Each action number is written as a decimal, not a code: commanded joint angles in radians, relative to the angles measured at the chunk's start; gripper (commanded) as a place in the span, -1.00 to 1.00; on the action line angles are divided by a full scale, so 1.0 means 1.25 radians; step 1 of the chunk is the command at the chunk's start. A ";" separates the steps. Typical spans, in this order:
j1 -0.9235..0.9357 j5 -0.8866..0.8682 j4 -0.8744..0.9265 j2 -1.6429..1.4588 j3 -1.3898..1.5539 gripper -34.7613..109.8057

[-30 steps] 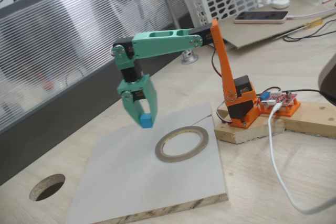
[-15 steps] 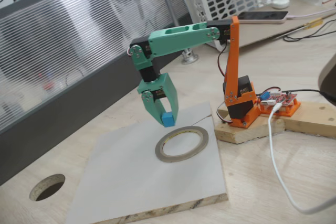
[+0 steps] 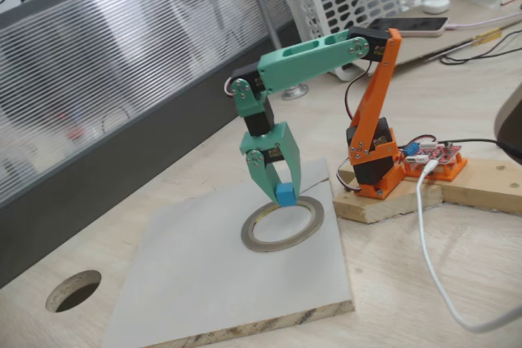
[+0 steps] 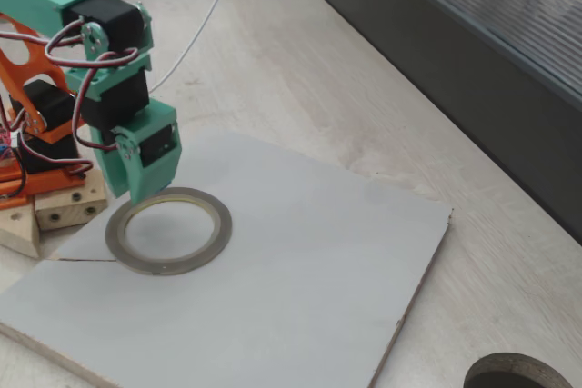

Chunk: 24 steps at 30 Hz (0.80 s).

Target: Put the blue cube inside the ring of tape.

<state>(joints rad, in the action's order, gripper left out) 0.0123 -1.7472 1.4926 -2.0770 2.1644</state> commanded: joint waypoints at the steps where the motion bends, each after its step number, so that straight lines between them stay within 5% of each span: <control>1: 0.016 -0.006 -0.067 -0.077 0.075 -0.38; 24: 0.016 -0.006 -0.216 -0.090 0.141 -0.38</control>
<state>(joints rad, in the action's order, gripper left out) 0.0138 -1.7472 1.2303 -2.1737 2.3363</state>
